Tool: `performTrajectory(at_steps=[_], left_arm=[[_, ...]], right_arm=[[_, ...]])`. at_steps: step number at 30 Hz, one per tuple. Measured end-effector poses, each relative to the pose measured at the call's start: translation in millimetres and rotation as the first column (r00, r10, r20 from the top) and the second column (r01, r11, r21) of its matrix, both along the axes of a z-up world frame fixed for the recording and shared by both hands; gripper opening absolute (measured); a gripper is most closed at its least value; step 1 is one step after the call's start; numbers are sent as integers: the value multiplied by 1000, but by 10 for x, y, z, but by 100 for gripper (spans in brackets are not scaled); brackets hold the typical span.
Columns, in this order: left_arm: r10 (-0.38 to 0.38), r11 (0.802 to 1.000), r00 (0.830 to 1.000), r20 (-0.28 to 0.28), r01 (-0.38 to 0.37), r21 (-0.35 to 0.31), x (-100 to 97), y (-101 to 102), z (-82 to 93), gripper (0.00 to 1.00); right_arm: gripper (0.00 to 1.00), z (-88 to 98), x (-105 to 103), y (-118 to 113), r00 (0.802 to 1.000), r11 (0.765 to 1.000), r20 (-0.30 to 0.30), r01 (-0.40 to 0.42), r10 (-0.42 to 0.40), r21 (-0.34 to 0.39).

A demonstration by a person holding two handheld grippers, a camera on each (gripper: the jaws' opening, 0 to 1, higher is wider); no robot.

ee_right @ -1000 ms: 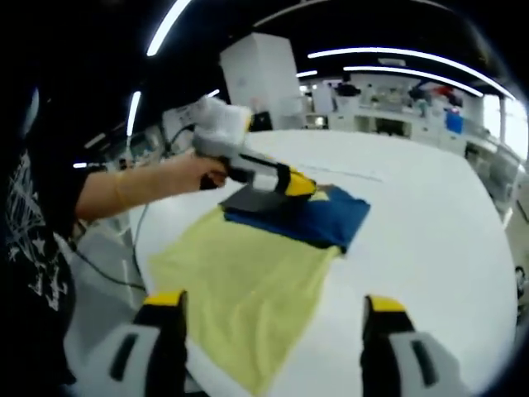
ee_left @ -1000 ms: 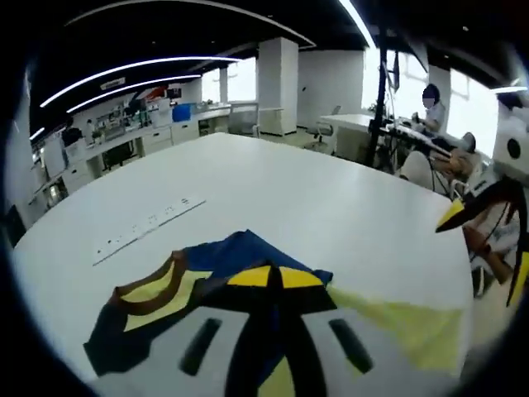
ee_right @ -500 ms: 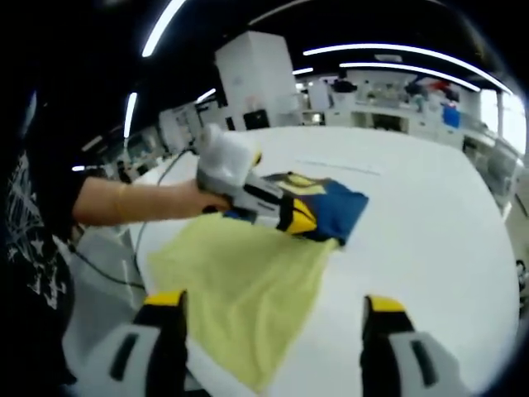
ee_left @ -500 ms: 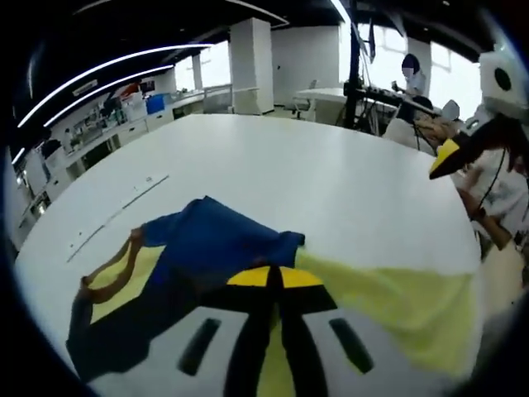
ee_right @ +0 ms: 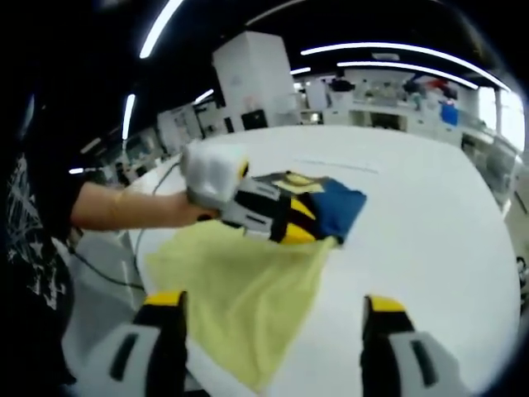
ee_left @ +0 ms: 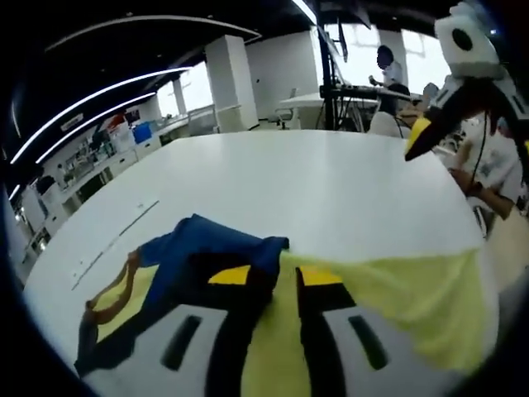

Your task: Fold the garment on the visible template until the final outline fits inside the template.

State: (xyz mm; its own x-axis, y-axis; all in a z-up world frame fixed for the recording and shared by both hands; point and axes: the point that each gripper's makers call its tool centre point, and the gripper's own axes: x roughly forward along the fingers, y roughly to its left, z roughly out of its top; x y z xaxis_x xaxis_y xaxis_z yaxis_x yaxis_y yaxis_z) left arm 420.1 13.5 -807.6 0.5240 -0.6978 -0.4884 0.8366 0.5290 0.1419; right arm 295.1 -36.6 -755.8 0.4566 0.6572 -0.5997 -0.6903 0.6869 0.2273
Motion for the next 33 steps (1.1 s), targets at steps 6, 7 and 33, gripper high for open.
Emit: performTrajectory(at_steps=[6, 7, 33], left_arm=[[-49, 998, 996, 76, 52, -32, -78, -55, 204, 28], [-44, 998, 996, 83, 47, -39, -86, -51, 249, 30], [103, 975, 991, -80, -117, -190, -424, 852, 600, 99]], right_arm=[[87, 15, 15, 1, 1000, 1000, 4, 4, -4, 5], [87, 14, 17, -3, 1000, 1000, 4, 4, -4, 5], [95, -60, -222, 286, 981, 980, -13, -193, 192, -54]])
